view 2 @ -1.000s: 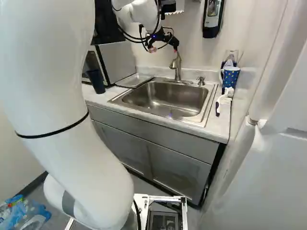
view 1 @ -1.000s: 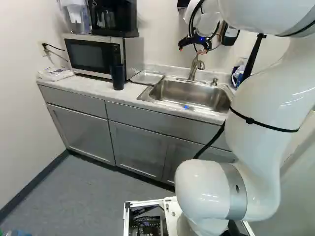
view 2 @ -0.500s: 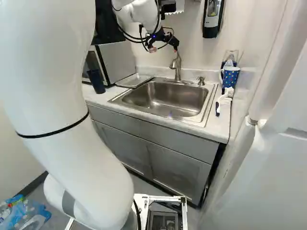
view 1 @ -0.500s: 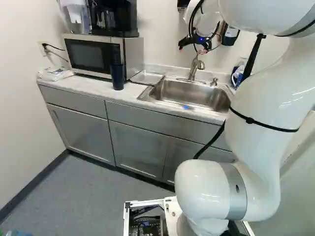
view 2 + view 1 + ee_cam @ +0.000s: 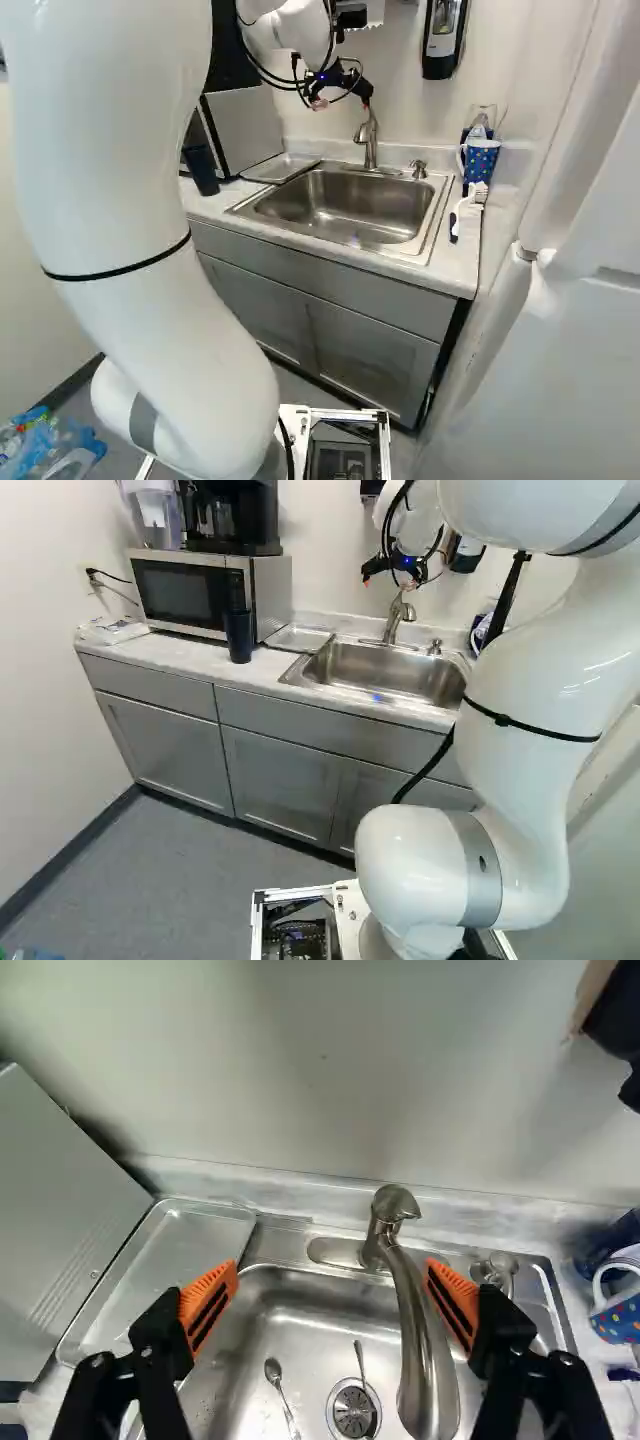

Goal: Rinse the cup and place it in the tray

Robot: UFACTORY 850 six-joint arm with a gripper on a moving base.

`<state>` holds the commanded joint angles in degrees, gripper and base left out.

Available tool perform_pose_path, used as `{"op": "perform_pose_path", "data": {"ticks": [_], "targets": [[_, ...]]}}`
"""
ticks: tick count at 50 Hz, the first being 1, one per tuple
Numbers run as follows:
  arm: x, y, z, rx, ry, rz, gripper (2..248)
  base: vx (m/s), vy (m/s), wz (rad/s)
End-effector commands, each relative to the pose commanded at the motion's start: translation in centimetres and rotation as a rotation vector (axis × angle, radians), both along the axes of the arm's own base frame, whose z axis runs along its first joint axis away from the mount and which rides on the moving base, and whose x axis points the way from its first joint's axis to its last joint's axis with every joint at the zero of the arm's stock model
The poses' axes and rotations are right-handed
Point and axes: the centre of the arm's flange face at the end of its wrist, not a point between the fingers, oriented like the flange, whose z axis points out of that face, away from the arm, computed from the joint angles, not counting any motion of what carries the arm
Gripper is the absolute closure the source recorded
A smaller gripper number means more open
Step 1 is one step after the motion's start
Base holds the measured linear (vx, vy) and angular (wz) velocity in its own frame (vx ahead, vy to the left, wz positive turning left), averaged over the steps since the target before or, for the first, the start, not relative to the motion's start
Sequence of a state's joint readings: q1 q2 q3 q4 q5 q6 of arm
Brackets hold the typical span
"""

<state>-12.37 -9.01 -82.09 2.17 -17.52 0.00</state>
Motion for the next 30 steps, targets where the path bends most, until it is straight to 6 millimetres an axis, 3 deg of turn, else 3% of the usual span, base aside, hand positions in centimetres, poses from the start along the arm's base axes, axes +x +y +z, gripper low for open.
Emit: {"op": "perform_pose_path", "data": {"ticks": [13, 30], "targets": [[0.9, -0.1, -1.5, 0.005, 0.025, 0.001, 3, 0.000, 0.000, 0.000], [2.1, -0.1, -1.6, 0.005, 0.022, 0.005, 3, 0.000, 0.000, 0.000]]}}
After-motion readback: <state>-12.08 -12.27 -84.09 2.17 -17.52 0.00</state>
